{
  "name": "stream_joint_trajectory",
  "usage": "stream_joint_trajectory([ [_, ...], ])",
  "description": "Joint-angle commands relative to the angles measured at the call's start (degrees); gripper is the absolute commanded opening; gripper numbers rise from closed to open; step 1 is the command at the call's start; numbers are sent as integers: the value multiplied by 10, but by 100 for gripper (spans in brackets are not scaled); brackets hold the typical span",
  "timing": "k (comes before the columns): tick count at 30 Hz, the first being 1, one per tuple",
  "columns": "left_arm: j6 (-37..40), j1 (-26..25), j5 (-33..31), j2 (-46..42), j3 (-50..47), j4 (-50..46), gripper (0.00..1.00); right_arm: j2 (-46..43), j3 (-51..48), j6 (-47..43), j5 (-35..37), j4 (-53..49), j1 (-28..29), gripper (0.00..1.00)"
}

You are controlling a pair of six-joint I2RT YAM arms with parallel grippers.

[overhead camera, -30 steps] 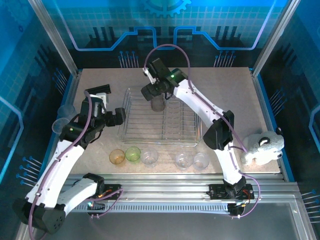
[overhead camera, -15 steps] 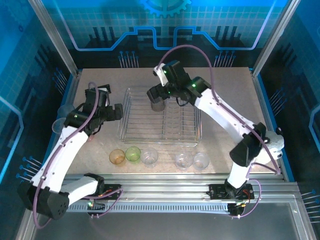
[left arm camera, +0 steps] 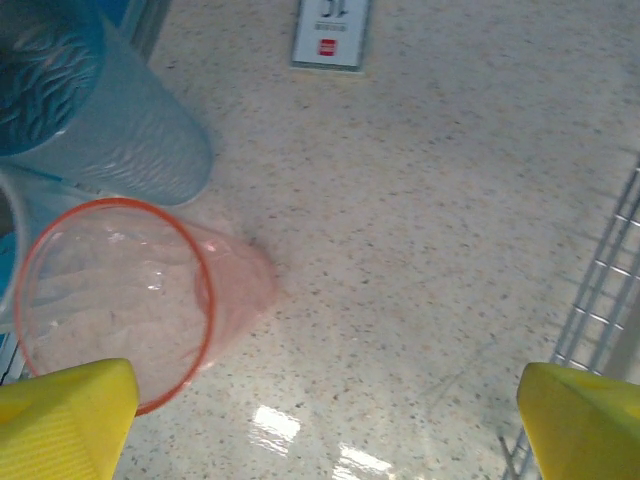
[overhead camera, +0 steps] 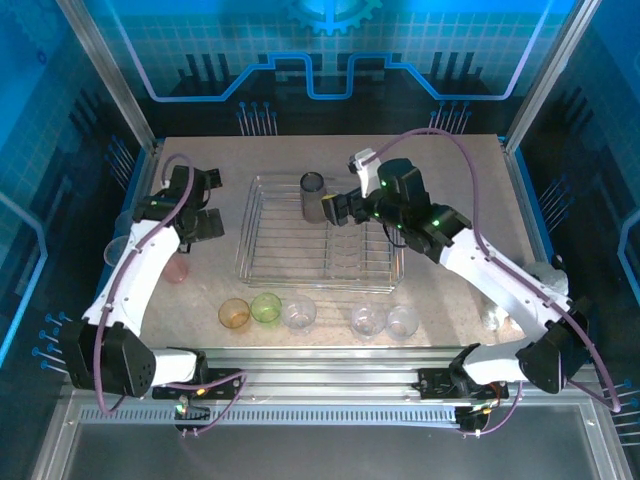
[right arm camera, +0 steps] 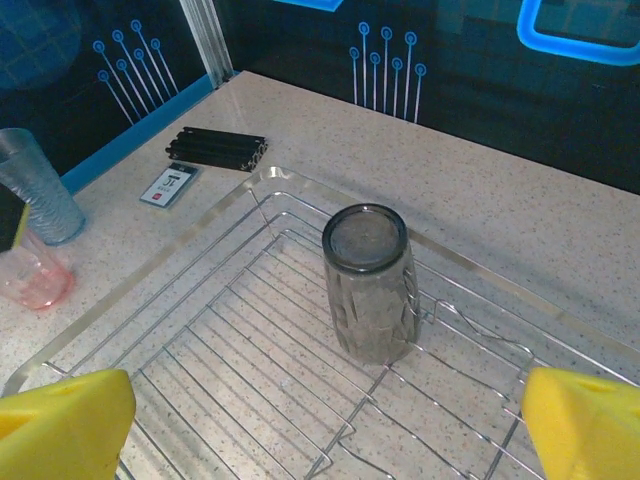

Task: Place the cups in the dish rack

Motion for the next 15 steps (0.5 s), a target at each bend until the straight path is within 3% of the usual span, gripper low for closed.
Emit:
stream_joint_trajectory([
  [1,19,26,-1,3,7,-6,94,-24,-26,17,-1,24,-14,100],
  [8,34,35,9,42,5,7,82,-13,-25,23,-21,23,-32,100],
  [15,38,46,-17,77,7,-4,80,10,-8,15,-24,3,-35,100],
])
